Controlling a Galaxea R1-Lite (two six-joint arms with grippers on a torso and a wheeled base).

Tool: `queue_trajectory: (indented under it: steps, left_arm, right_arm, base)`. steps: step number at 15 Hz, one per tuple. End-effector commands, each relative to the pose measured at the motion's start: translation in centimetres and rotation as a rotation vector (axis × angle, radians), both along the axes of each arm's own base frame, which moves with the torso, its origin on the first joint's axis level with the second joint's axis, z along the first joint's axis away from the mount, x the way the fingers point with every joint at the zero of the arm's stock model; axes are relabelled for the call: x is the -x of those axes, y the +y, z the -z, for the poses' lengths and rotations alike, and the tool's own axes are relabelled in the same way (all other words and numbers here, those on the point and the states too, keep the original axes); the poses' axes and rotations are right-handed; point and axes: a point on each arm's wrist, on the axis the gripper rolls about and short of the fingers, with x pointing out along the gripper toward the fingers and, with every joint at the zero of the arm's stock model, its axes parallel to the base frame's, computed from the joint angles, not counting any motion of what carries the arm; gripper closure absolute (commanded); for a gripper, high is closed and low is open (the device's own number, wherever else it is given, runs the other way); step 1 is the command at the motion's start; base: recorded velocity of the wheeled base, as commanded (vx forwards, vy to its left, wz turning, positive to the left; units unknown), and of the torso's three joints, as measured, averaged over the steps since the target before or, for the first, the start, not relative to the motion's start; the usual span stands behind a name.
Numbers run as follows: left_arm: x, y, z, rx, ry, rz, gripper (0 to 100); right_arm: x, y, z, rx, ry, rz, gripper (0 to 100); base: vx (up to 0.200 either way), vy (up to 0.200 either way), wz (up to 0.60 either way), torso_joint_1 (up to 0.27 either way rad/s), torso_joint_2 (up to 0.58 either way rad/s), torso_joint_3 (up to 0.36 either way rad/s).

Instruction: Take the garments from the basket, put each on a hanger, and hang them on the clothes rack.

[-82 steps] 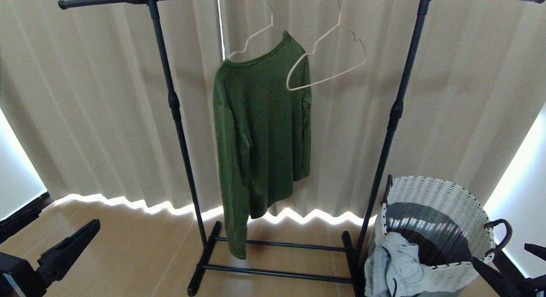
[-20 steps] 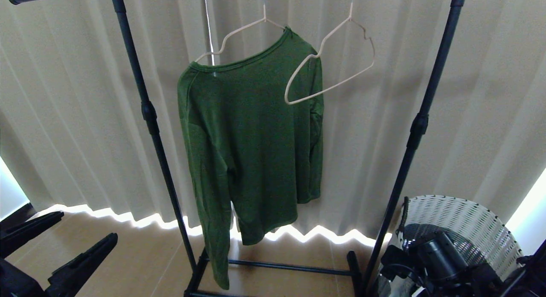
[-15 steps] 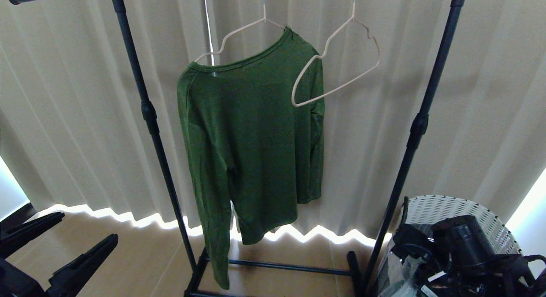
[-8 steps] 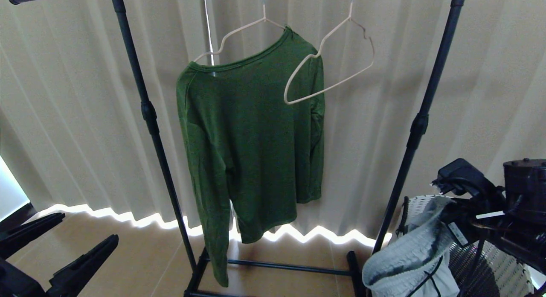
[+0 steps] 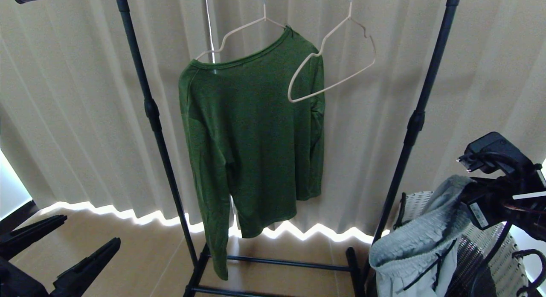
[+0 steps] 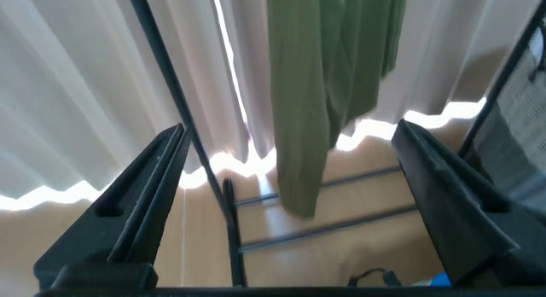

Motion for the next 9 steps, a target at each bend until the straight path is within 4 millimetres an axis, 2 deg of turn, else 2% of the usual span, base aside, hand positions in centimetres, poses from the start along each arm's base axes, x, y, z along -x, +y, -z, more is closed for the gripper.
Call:
queue_trajectory:
  steps: [1,5,9]
  left_arm:
    - [0.05,0.01,0.09,0.0,0.001,0.0,0]
    - [0.05,0.01,0.07,0.0,0.0,0.0,0]
    - [0.05,0.01,0.07,0.0,0.0,0.0,0]
  right_arm:
    - [0.18,-0.02,-0.41,-0.005,-0.019,-0.001,100]
    - [0.09,0.0,-0.55,-0.005,-0.023,-0.003,100]
    - [0.02,0.09,-0.46,-0.006,-0.019,-0.007,100]
  base:
    - [-0.2,0.0,0.0,-0.002,0.01,0.002]
    - [-0.2,0.0,0.0,0.002,0.0,0.004]
    - [0.0,0.0,0.0,0.0,0.0,0.0]
